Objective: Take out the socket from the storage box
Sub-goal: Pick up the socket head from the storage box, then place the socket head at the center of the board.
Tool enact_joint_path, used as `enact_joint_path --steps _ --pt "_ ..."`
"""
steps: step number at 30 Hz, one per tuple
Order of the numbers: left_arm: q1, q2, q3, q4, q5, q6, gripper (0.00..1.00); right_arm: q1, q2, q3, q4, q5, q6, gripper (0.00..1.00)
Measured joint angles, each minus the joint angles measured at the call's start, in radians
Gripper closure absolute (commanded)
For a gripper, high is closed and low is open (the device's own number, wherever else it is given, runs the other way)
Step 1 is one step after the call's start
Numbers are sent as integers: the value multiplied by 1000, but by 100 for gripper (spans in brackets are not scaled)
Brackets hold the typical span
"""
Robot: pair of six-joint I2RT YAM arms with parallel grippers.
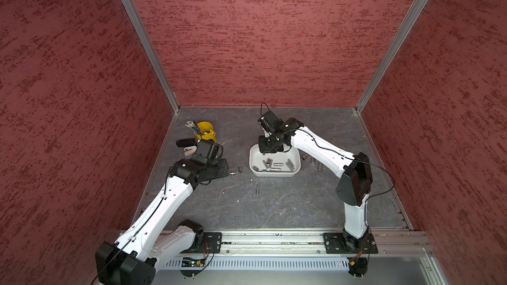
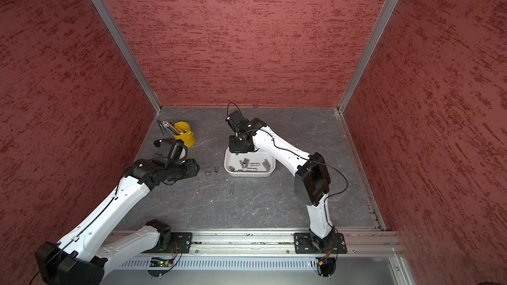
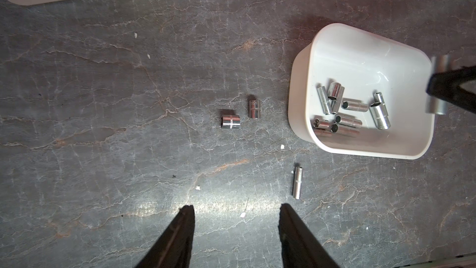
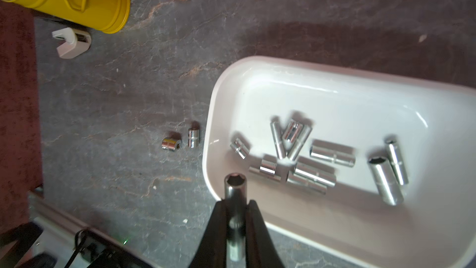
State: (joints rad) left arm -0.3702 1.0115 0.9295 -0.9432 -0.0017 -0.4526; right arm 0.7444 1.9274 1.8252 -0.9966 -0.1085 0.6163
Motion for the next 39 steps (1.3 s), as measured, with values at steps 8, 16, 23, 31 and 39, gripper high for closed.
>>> enact_joint_path --steps 8,16,23,31,39 --pt "-8 1 0 0 0 0 45 21 -220 -323 122 -90 87 92" --pt "-11 1 0 0 0 0 45 158 -269 -632 273 -73 212 93" --pt "-12 1 0 0 0 0 45 224 -178 -687 416 -28 290 91" --pt "-12 2 0 0 0 1 45 224 -122 -697 494 18 332 89" --pt "-13 2 0 0 0 1 44 225 -78 -701 537 16 349 83"
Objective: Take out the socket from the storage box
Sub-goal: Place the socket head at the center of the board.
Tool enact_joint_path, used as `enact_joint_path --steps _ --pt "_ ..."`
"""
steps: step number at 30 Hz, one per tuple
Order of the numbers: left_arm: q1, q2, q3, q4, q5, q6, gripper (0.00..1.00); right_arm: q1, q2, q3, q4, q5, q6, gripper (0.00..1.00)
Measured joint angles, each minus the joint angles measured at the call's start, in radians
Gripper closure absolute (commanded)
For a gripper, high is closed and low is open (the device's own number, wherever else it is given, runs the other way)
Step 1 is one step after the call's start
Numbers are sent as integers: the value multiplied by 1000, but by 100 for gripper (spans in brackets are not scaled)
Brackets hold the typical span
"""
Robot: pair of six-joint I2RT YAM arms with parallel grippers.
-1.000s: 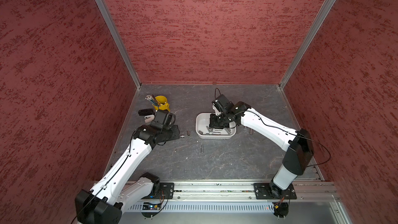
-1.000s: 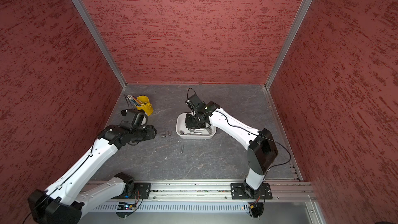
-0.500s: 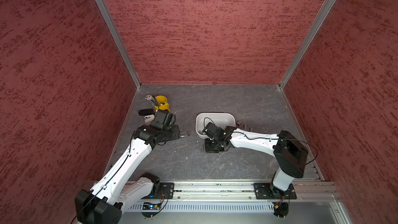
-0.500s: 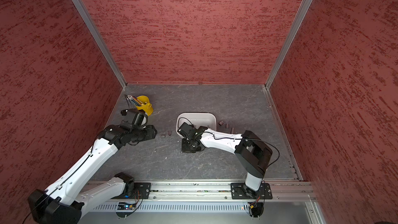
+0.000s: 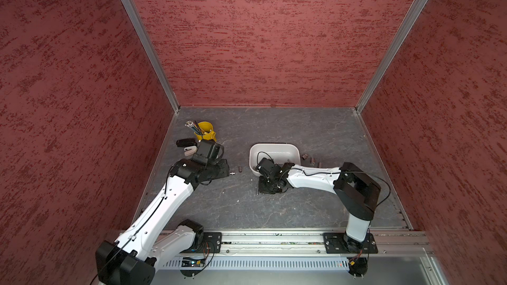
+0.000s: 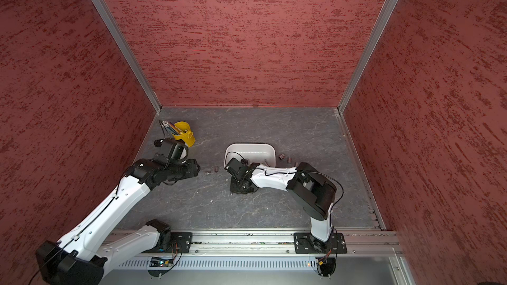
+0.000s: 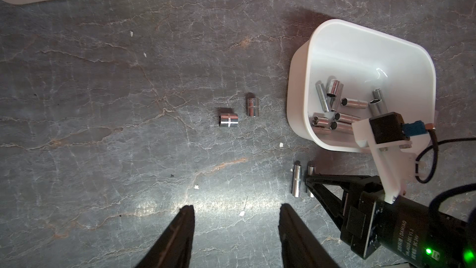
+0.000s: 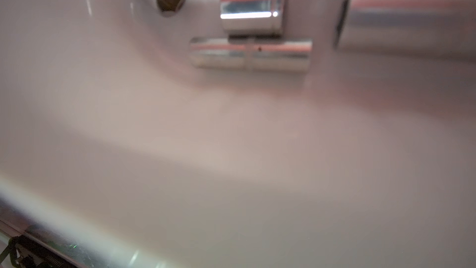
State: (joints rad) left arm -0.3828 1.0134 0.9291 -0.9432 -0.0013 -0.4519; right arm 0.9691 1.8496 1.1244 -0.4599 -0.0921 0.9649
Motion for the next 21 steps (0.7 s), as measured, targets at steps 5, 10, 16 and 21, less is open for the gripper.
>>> enact_joint_path --steps 5,10,16,21 --pt "0 1 0 0 0 0 44 0 0 -6 19 0 5 80" --pt "-4 4 0 0 0 0 44 0 0 -6 25 -1 8 77" --pt "-11 5 0 0 -1 0 44 0 -1 -6 26 -2 8 75" --pt "-13 6 0 0 -5 0 42 0 -8 -9 24 -2 7 70"
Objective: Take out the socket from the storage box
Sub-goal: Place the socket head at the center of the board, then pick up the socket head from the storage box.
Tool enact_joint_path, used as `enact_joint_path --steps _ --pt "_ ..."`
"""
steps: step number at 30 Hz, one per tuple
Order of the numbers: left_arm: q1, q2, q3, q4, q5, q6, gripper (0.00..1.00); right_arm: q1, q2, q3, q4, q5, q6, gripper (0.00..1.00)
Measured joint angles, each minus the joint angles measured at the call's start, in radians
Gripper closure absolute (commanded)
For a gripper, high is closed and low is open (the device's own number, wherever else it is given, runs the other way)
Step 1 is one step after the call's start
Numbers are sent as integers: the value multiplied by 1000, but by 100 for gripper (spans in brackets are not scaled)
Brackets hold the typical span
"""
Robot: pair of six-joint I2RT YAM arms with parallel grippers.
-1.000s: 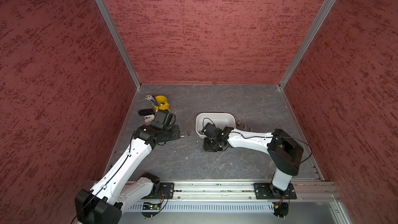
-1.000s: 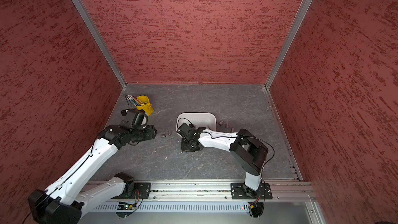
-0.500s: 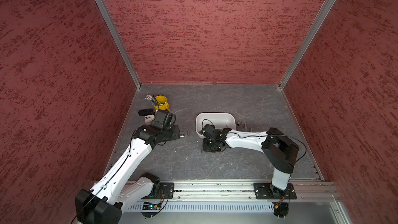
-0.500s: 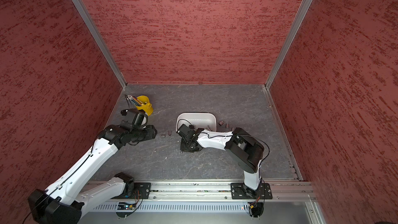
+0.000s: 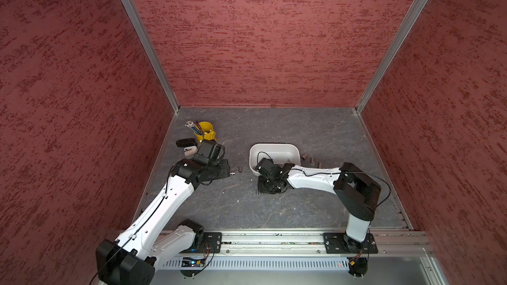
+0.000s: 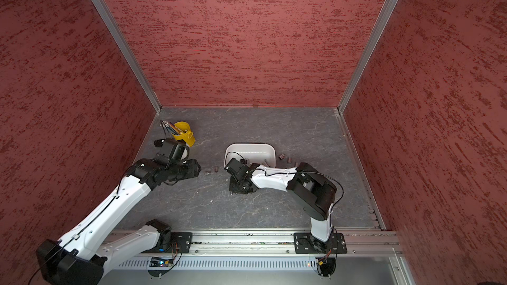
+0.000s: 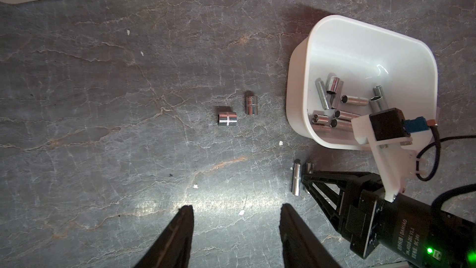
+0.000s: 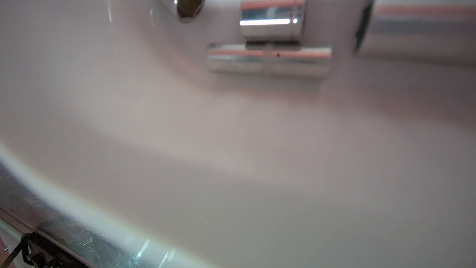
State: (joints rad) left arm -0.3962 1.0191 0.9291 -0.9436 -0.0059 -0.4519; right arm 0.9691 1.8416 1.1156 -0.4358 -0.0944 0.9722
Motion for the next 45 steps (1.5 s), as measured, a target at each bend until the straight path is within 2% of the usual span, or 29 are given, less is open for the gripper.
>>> enact_joint_path --steps 5,12,17,21,27,33,37,45 --pt "-2 2 0 0 0 1 41 0 -52 -7 -34 -2 -8 66" --pt "-4 73 55 -24 29 8 41 -26 -245 -10 -135 33 -105 56" --pt "-72 193 216 -38 29 13 41 -179 -473 -111 -138 85 -212 55" --pt "-190 380 381 -35 -3 2 42 -329 -573 -234 -121 129 -286 57" --pt "-297 731 640 -31 -33 -49 42 -472 -581 -381 -86 104 -327 58" --pt "-341 1046 894 -63 -69 -128 44 -501 -575 -389 -38 51 -341 58" --pt "-350 1145 942 -85 -85 -186 46 -505 -573 -389 -19 31 -348 58" --pt "-350 1197 949 -118 -127 -260 46 -507 -565 -390 -1 0 -357 59"
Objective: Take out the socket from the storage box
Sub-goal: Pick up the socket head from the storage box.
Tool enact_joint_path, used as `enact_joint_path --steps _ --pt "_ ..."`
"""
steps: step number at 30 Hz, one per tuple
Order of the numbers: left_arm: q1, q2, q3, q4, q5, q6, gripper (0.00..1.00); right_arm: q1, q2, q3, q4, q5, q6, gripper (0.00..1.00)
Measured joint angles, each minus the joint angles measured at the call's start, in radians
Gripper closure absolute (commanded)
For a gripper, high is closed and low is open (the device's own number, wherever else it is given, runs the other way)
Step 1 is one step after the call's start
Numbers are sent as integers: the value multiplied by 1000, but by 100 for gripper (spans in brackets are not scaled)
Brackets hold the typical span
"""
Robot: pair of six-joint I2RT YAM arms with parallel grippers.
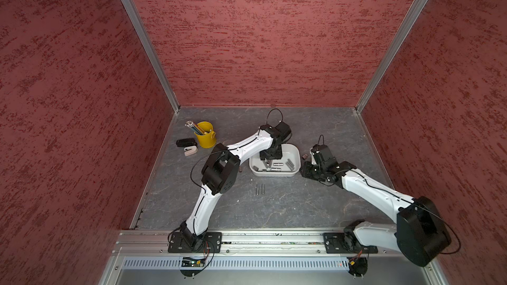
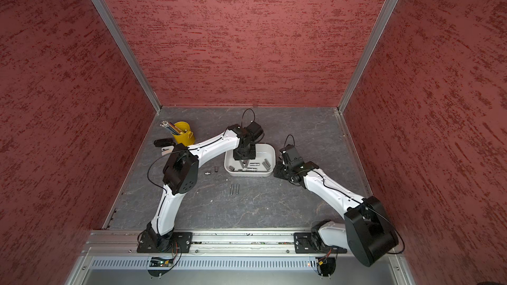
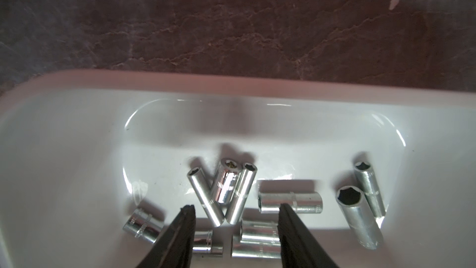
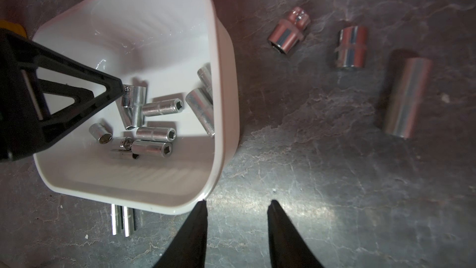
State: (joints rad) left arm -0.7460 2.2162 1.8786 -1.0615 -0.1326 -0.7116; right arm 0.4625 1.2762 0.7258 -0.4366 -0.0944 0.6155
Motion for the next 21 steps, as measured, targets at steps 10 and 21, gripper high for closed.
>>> enact_joint_path --steps 10,21 --pt "13 81 29 7 0 -2 49 0 3 -1 6 -15 -3 59" --pt "16 107 35 19 14 2 62 -1 11 -2 7 -22 -3 60"
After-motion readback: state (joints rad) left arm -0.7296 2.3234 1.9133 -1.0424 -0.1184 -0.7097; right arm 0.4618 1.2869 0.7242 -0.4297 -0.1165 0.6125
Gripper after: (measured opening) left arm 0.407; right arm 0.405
